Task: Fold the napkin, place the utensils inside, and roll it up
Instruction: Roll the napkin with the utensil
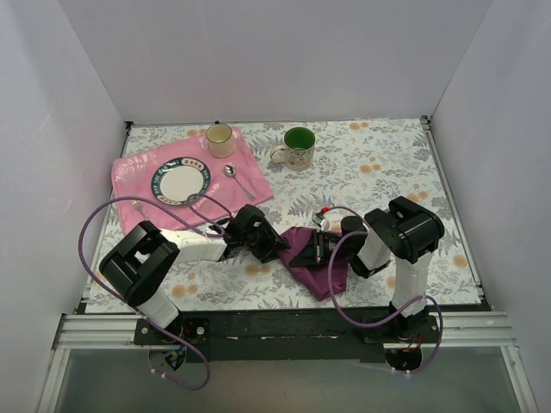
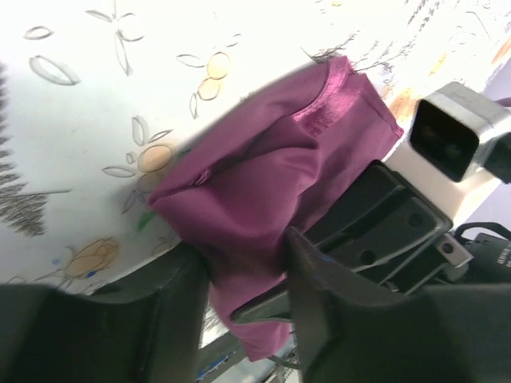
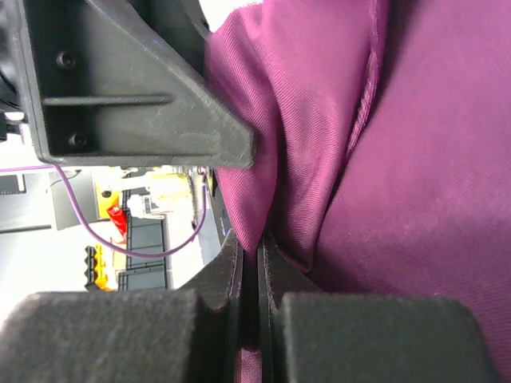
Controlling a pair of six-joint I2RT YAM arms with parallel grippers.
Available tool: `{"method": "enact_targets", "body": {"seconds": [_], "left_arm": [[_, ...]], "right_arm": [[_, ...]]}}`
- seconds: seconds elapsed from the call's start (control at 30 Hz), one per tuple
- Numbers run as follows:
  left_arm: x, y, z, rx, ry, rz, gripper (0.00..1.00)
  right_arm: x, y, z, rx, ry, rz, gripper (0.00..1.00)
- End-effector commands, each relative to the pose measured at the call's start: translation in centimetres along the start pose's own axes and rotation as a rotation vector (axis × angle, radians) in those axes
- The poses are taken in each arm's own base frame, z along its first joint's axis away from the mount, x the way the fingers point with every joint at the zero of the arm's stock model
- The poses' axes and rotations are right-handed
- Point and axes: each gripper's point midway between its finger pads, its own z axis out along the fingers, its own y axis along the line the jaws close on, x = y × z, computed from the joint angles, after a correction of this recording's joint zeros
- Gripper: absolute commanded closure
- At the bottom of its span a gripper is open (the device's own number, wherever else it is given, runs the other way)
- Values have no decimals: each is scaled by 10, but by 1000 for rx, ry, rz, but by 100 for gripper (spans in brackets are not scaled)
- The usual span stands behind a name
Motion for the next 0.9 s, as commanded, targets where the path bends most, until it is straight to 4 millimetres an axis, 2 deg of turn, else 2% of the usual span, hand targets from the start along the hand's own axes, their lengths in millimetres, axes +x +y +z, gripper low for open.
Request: {"method": "enact_targets", "body": {"seconds": [0.0,0.1,0.13,0.2,0.27,0.3,0.37,0.4,0.47,0.5,0.57,0.6,0.63,0.67,0.73,0.87], "left_arm": [[-11,25,10,-138,-82,-59,67],[-10,29,12,-166,-95,0,78],[-11,28,12,-177,-105,19,81],[-8,28,12,-191,-105,57,88],[-8,27,12,-204,-126,85,92],[-8,26,11,-203,-128,90,95],[-6,25,11,-210,-131,96,99],[-5,23,10,-207,-129,94,100],[-5,20,9,-205,-130,91,100],[-5,17,8,-200,-130,83,100],[-5,9,5,-195,-134,74,100],[-6,12,3,-222,-137,66,100],[-7,10,2,-230,-146,47,100],[-9,1,0,-227,-153,40,100],[-11,1,-3,-257,-160,35,100],[-12,-4,-5,-288,-168,2,100]], "right_arm": [[4,2,0,-27,30,-6,99],[11,-9,-1,10,57,-8,99],[11,-10,-1,15,61,-56,99],[19,-25,-5,92,97,-25,97],[8,-32,-5,172,92,-154,88],[21,-44,-13,260,141,-91,77],[-2,-40,-16,373,114,-223,64],[8,-43,-25,451,158,-180,54],[-19,-30,-29,538,113,-294,48],[-6,-31,-37,602,164,-275,42],[-17,-25,-44,704,136,-344,39],[-17,-15,-39,727,143,-400,36],[-24,-15,-49,817,105,-437,34],[-26,-11,-49,841,85,-472,32],[-28,5,-41,856,9,-574,30],[-30,20,-29,881,-93,-660,27]]}}
